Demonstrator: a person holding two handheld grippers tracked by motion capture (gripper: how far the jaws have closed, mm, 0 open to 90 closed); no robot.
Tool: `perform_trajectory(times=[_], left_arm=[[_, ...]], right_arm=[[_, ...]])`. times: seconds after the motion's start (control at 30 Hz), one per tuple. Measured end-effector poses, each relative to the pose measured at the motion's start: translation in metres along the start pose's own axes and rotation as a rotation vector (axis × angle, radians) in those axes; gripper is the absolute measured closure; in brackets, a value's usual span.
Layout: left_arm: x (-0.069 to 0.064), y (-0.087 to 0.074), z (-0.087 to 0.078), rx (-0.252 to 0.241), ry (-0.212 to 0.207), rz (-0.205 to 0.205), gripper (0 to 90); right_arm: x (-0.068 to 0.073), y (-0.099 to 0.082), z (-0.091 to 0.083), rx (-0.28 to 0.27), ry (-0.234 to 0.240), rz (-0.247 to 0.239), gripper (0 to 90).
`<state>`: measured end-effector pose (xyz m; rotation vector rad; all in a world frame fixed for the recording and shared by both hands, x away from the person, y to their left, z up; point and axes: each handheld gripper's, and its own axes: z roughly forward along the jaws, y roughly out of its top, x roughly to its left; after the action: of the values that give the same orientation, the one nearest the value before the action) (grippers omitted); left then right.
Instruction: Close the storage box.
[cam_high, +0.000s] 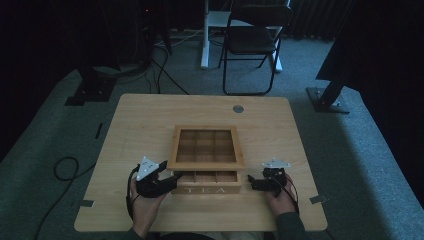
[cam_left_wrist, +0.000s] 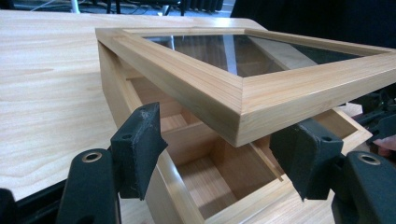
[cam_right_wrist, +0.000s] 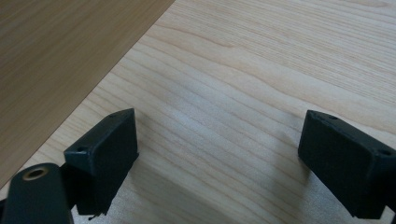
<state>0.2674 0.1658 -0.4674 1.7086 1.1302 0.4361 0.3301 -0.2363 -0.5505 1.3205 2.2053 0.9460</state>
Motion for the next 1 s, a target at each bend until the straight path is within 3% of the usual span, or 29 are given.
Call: perform_trajectory(times=[1.0], left_arm=[[-0.003, -0.027, 0.010, 0.095, 0.020, 0.006, 33.5]], right_arm=[[0.001, 0.000, 0.000, 0.002, 0.008, -0.006, 11.5]])
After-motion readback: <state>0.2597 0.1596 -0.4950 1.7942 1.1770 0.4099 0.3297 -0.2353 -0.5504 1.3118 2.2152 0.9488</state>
